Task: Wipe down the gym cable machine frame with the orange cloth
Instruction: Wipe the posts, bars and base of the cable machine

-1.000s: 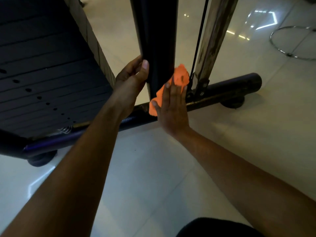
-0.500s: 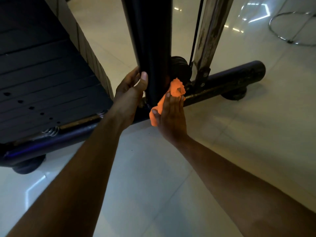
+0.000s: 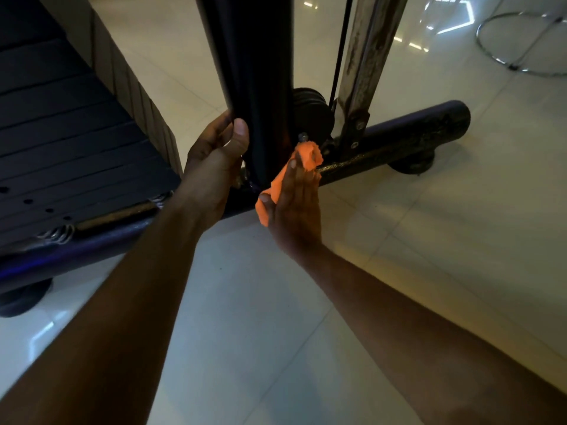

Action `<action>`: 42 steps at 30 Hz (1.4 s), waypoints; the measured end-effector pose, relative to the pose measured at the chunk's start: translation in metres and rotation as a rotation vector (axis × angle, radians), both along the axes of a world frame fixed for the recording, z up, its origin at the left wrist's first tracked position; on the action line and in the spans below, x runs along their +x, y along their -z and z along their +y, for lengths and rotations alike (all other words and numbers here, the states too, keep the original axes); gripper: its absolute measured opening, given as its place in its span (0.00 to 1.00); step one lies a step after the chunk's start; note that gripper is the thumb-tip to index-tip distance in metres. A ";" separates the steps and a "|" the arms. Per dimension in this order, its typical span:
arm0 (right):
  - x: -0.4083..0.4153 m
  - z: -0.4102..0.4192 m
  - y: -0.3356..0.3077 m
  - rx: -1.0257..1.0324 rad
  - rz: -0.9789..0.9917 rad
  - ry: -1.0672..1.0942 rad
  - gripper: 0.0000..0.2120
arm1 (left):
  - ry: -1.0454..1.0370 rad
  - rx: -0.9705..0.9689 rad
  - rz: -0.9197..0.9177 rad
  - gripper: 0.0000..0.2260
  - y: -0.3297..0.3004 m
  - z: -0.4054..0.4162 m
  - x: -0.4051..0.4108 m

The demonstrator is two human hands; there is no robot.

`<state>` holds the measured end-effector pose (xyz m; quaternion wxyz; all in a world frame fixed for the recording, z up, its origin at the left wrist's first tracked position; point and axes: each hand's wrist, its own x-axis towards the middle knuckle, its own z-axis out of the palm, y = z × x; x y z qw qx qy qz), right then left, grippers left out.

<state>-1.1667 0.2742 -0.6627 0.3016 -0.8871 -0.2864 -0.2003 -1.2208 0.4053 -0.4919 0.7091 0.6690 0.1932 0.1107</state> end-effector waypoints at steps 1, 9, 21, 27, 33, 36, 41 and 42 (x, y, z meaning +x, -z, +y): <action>-0.006 0.006 -0.009 0.083 0.069 0.023 0.43 | 0.001 -0.005 -0.001 0.26 0.001 0.001 0.000; -0.029 0.035 -0.034 0.349 0.326 0.119 0.43 | 0.005 -0.007 -0.007 0.25 0.001 0.001 0.000; -0.039 0.061 -0.043 0.440 0.579 0.308 0.41 | 0.071 0.013 0.008 0.31 0.008 0.009 0.001; -0.009 0.001 -0.004 -0.034 0.138 0.109 0.50 | -0.003 0.020 0.019 0.27 0.005 0.002 0.002; -0.013 0.015 -0.017 0.249 0.354 0.160 0.40 | -0.014 0.022 0.015 0.21 0.000 -0.006 0.002; -0.025 0.031 -0.034 0.372 0.549 0.173 0.39 | -0.007 0.018 0.015 0.22 -0.001 -0.007 0.001; -0.009 -0.018 -0.005 -0.042 0.252 0.062 0.40 | -0.039 0.036 0.045 0.23 -0.003 -0.007 0.000; -0.005 -0.022 -0.004 -0.026 0.236 0.037 0.39 | -0.040 0.035 0.046 0.23 -0.004 -0.007 0.000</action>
